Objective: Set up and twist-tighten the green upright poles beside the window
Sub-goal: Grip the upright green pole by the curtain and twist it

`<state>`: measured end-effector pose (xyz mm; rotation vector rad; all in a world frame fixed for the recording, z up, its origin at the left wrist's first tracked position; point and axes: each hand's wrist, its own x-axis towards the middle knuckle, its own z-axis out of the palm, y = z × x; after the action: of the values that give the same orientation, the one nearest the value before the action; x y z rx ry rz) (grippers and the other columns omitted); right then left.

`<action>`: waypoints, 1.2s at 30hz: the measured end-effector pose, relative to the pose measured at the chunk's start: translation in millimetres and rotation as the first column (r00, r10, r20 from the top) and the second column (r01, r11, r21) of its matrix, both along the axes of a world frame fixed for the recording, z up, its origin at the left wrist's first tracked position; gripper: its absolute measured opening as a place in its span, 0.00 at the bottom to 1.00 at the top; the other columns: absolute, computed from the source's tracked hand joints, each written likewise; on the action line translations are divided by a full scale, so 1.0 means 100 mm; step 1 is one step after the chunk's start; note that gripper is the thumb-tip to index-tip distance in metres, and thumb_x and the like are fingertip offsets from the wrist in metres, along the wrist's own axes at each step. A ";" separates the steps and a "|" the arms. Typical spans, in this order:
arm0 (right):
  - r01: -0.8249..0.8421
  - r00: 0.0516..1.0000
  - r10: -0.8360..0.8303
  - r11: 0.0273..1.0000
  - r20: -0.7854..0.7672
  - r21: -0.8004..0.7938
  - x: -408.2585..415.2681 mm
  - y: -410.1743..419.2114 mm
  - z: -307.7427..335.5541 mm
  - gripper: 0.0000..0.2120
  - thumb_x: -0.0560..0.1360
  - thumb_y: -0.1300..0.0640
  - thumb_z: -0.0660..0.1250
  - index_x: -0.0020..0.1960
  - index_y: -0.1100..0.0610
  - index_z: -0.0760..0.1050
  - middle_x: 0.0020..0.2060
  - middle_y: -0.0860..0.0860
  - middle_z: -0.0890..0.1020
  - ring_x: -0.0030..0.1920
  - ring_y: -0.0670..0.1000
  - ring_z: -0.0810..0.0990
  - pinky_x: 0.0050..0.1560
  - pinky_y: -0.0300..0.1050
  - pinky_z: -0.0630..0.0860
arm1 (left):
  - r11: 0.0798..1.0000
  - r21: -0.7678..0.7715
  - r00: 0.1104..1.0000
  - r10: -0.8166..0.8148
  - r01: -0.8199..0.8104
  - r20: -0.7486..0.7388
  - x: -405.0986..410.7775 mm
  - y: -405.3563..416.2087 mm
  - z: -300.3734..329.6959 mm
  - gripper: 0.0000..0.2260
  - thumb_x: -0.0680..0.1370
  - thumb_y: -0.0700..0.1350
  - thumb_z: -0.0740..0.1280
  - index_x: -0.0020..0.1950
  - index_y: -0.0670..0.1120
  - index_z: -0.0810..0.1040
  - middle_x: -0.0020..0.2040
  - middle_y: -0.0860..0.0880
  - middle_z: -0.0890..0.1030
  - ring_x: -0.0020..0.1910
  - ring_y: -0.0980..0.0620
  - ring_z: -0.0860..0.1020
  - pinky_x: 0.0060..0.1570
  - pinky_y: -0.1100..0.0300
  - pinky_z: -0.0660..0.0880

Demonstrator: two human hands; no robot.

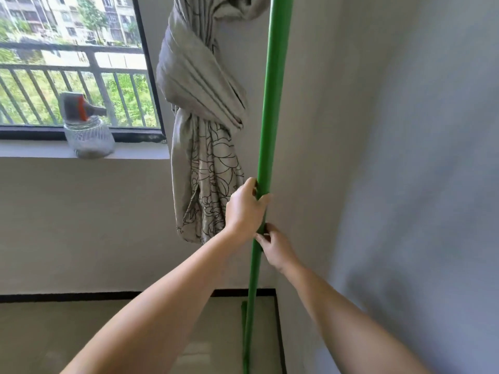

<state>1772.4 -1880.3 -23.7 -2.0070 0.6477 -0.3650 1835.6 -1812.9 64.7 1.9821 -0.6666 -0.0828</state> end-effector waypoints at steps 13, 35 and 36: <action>0.037 0.999 -0.038 0.998 0.011 0.058 0.44 -0.83 0.06 0.08 0.78 0.53 0.59 0.56 0.51 0.69 0.50 0.51 0.78 0.53 0.51 0.78 0.58 0.48 0.76 | 0.987 -0.005 0.986 -0.159 0.159 0.050 0.56 -0.85 0.12 0.08 0.74 0.50 0.66 0.47 0.48 0.70 0.43 0.49 0.77 0.40 0.46 0.78 0.40 0.52 0.76; 0.000 1.000 0.000 1.000 -0.024 -0.007 -0.04 -0.73 -0.05 0.11 0.77 0.56 0.61 0.58 0.57 0.69 0.47 0.53 0.78 0.50 0.53 0.78 0.52 0.46 0.76 | 0.963 0.077 0.966 -0.258 0.257 -0.005 0.13 -0.70 0.01 0.13 0.74 0.50 0.66 0.54 0.46 0.72 0.49 0.47 0.79 0.44 0.46 0.79 0.45 0.48 0.79; -0.002 1.000 0.002 1.000 -0.026 -0.009 -0.06 -0.71 -0.05 0.11 0.77 0.56 0.61 0.58 0.58 0.69 0.47 0.53 0.78 0.50 0.53 0.79 0.52 0.46 0.76 | 0.964 0.072 0.966 -0.258 0.258 -0.003 0.12 -0.68 0.00 0.13 0.74 0.50 0.67 0.54 0.45 0.72 0.49 0.46 0.79 0.44 0.46 0.79 0.45 0.47 0.79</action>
<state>1766.8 -1951.5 -29.1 -2.0242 0.6613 -0.3419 1847.4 -1880.8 64.6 1.9547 -0.9356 -0.2611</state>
